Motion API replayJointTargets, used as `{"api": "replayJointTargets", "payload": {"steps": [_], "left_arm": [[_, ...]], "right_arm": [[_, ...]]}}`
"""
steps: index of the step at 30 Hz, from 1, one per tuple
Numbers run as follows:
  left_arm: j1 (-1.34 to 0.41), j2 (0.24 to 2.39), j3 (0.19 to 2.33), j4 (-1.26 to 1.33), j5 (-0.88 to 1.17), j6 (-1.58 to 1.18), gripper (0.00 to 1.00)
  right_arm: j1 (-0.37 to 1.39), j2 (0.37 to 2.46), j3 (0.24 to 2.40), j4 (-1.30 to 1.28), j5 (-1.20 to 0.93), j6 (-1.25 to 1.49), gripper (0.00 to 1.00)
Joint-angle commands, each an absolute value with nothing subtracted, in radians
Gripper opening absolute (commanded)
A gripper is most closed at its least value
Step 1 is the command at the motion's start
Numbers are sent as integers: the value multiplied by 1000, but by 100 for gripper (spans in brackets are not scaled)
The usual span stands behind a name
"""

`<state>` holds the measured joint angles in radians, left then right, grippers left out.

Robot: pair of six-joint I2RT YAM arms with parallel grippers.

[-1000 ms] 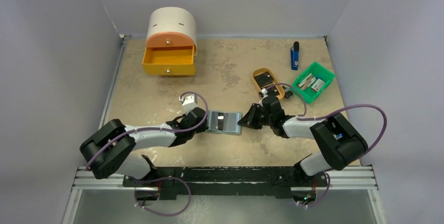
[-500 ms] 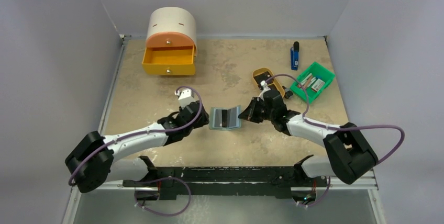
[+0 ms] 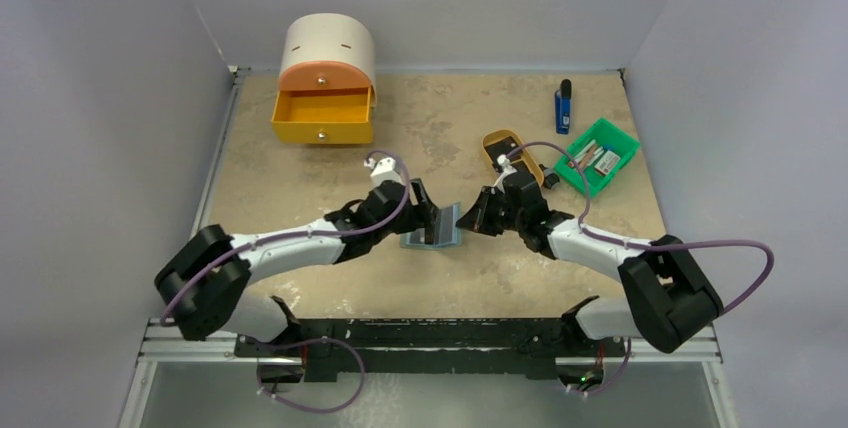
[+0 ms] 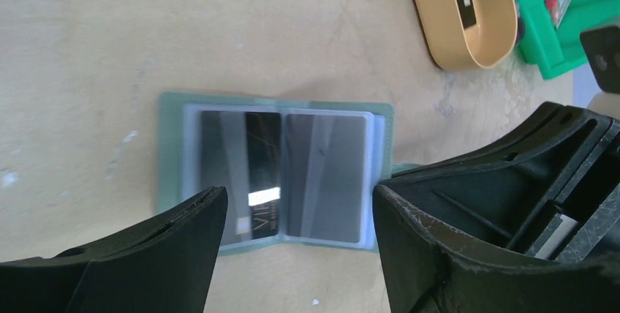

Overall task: Put the credit cards into the card holder
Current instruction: Open the card holder at the center of the board.

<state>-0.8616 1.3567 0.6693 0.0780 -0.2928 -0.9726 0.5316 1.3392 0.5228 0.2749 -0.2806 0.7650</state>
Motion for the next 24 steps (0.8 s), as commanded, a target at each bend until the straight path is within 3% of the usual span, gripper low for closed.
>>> {"api": "replayJointTargets", "payload": {"steps": [1, 11, 24], "left_arm": [[-898, 1456, 788, 166, -206, -907, 73], [-920, 1584, 853, 161, -187, -884, 73], [-925, 1586, 867, 89, -278, -873, 62]], "right_arm": [[535, 1316, 552, 292, -312, 742, 0], [535, 1316, 562, 298, -348, 731, 0], [535, 1309, 566, 282, -347, 722, 0]]}}
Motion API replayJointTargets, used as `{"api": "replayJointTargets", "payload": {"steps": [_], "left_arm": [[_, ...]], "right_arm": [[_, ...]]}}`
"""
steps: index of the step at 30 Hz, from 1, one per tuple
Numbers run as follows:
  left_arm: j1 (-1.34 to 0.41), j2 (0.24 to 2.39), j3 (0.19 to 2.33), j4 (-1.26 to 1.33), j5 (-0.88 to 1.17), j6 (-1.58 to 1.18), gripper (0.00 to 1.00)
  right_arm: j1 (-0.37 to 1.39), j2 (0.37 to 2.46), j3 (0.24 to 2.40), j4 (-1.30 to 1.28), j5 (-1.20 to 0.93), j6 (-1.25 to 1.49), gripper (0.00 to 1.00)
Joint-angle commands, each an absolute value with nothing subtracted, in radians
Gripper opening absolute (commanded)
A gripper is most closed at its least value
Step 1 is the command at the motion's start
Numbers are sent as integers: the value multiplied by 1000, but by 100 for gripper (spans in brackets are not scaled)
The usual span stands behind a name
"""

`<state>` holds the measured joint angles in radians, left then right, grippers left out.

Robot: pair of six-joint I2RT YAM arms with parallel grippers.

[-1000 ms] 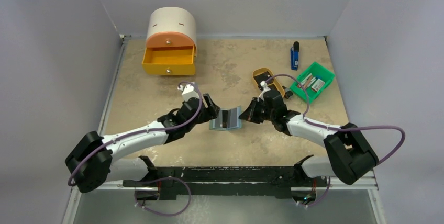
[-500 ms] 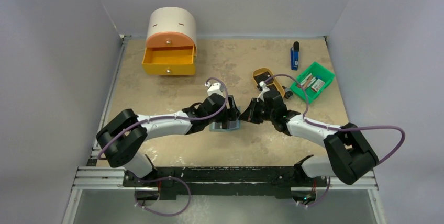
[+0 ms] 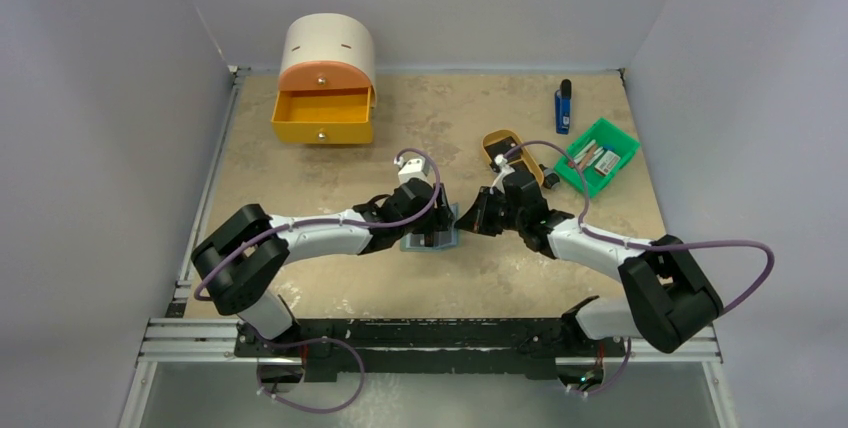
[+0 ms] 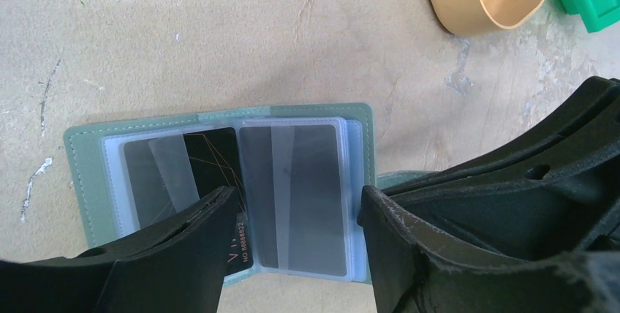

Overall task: Put the credit cards into the card holder
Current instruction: Open the card holder at the center of the board.

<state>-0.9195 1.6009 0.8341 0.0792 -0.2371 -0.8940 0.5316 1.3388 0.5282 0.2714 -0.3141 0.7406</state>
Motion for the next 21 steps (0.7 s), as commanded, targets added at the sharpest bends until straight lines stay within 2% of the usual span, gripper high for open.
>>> {"api": "replayJointTargets", "payload": {"steps": [1, 15, 17, 21], "left_arm": [[-925, 1586, 869, 88, -283, -875, 61], [-926, 1643, 903, 86, -253, -851, 65], [-926, 1648, 911, 65, -266, -851, 62], [-925, 1654, 906, 58, -275, -851, 47]], "right_arm": [[535, 1308, 565, 281, -347, 722, 0], [535, 1306, 573, 270, -353, 718, 0], [535, 1304, 575, 268, -351, 717, 0], [535, 1303, 574, 267, -351, 717, 0]]}}
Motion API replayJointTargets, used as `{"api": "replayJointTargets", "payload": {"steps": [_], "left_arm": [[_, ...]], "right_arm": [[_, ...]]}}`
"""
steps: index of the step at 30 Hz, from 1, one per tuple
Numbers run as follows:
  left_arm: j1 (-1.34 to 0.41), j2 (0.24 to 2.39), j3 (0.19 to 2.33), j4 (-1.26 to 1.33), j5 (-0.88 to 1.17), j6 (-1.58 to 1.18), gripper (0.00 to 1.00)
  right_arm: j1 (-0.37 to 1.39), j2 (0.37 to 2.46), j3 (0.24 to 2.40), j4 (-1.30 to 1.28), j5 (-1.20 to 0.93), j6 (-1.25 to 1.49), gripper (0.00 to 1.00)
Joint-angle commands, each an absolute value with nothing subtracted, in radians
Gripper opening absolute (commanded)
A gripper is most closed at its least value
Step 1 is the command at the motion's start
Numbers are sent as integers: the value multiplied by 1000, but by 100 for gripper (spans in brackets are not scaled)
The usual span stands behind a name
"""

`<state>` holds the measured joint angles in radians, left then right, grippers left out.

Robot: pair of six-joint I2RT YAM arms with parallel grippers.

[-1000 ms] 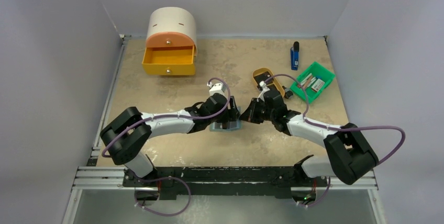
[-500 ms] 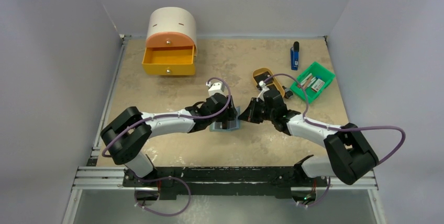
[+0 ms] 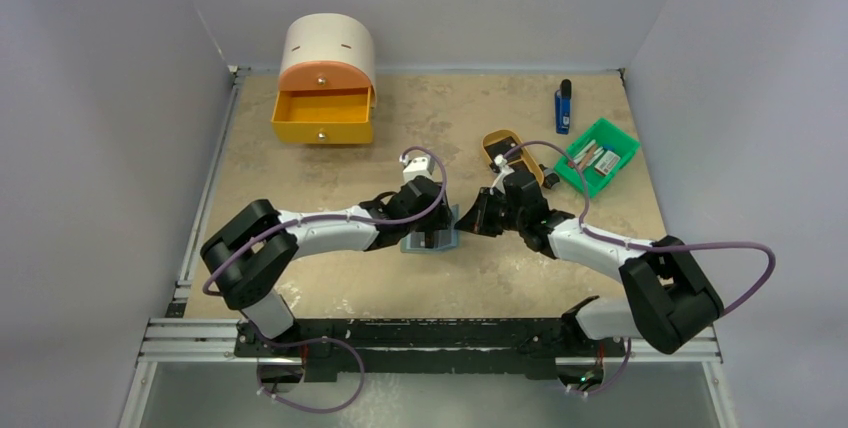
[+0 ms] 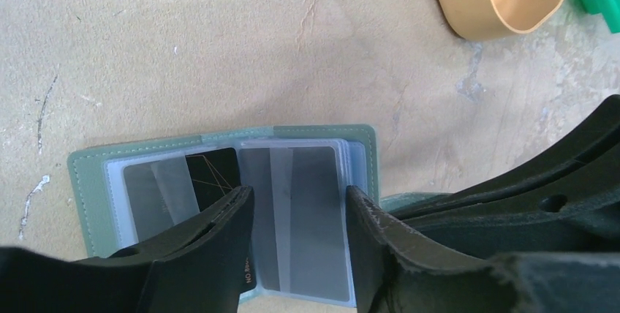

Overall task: Put the credit cards into the card holder
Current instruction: Open the card holder at the center of the board.

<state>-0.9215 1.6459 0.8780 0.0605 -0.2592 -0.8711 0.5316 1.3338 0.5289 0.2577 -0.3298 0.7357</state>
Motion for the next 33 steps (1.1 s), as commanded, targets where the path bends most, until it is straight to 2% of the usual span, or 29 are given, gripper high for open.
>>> {"api": "replayJointTargets", "payload": {"steps": [1, 3, 5, 9, 19, 26, 33], "left_arm": [[-926, 1653, 903, 61, -276, -852, 44], [-925, 1655, 901, 60, -280, -852, 38], [-925, 1661, 903, 54, -285, -852, 37], [-925, 1665, 900, 46, -291, -845, 46], [-926, 1641, 882, -53, -404, -812, 44], [-925, 1520, 843, 35, -316, -825, 59], [-925, 1505, 834, 97, -228, -880, 64]], "right_arm": [[535, 1304, 574, 268, -351, 717, 0], [535, 1303, 572, 269, -351, 719, 0], [535, 1302, 572, 270, -351, 719, 0], [535, 1297, 571, 269, -352, 720, 0], [535, 1291, 563, 269, -343, 725, 0], [538, 1289, 569, 290, -369, 731, 0], [542, 1289, 574, 313, -393, 744, 0]]}}
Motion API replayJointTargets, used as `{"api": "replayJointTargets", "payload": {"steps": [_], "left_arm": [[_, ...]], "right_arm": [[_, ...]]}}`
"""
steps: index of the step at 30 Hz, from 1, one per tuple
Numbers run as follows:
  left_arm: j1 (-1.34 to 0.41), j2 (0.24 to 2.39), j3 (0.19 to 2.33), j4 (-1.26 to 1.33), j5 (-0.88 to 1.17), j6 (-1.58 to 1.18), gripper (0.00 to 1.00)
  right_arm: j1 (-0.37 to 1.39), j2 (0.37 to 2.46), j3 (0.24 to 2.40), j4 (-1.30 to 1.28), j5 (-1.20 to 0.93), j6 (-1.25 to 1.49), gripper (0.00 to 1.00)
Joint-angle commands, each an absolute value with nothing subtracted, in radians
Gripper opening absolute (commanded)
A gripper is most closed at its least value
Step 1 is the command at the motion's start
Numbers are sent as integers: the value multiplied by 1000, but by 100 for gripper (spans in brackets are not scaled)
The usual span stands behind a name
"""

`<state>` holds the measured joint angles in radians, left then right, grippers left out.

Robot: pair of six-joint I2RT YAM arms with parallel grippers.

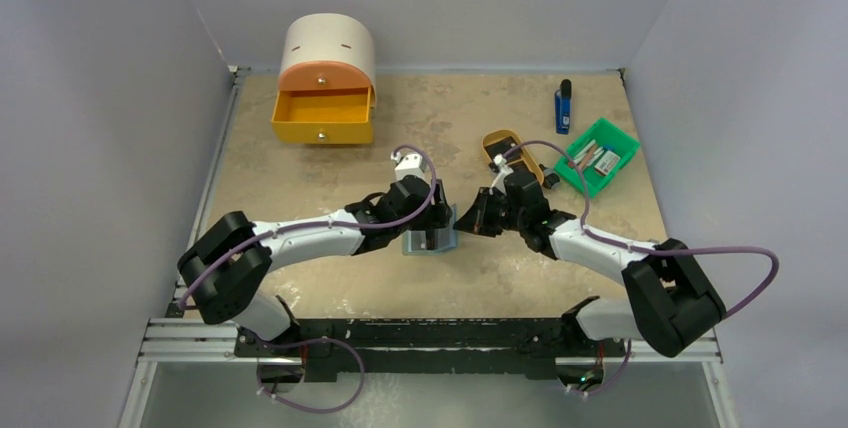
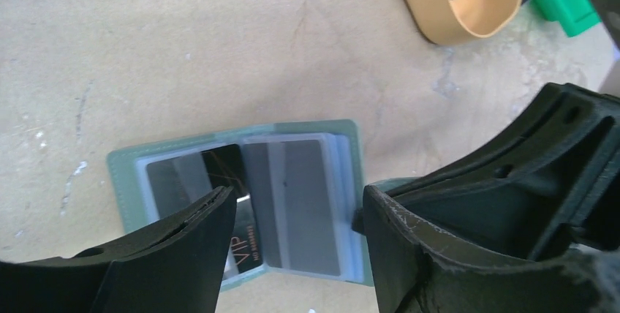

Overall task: Put the credit cards into the card holder
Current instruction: Open the card holder at the center of the board.

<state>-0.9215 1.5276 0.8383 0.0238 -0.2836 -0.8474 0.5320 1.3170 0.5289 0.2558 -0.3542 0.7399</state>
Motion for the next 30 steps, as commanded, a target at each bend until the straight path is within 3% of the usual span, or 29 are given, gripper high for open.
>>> {"api": "replayJointTargets", "payload": {"steps": [1, 16, 30], "left_arm": [[-925, 1508, 839, 96, -227, -880, 64], [-925, 1567, 885, 21, -281, -850, 59], [-925, 1616, 930, 14, -266, -829, 62]], "right_arm": [[542, 1289, 576, 312, -394, 743, 0], [554, 1291, 583, 319, -405, 744, 0], [566, 1304, 588, 325, -417, 739, 0]]}}
